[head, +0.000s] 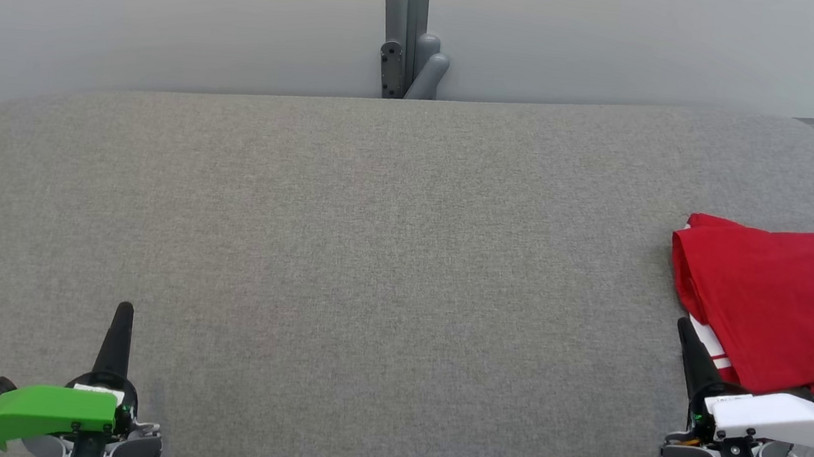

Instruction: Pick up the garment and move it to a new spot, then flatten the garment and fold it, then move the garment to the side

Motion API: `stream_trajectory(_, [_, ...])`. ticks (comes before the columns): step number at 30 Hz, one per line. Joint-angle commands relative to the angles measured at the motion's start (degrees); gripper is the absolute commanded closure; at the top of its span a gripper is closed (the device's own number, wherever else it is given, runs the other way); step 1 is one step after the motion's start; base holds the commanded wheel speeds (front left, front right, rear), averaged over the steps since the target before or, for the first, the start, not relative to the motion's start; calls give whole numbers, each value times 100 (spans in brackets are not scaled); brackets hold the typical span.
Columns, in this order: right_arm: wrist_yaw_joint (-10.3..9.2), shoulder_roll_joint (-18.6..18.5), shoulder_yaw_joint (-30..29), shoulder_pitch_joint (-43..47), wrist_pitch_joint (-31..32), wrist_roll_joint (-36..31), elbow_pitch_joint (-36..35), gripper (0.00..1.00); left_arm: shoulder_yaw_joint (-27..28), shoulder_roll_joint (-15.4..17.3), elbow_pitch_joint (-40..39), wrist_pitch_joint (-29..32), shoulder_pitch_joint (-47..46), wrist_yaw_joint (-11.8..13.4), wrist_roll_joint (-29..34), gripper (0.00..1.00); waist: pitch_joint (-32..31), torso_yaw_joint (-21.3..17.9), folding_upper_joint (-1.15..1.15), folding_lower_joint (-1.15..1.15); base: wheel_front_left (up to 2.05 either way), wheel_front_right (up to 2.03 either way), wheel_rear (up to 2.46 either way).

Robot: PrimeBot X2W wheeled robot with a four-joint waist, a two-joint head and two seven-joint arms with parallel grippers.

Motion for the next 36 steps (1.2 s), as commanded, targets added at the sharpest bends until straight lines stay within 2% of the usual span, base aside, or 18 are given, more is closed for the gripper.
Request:
stream_trajectory(1, [3,-32,-22,23,31,108,-64,100,30,46,-45,38,-101,-40,-97,100,-1,2,0,0,0,0,0])
stream_trajectory(30, [2,-38,-191,90,344,1388,-284,100,80,56,-184,347,-190,-102,-1326,100,-29,86,0,0,0,0,0])
stream_trajectory(36, [2,-37,-197,89,363,1439,-289,100,82,57,-189,356,-198,-107,-1341,100,-31,91,0,0,0,0,0])
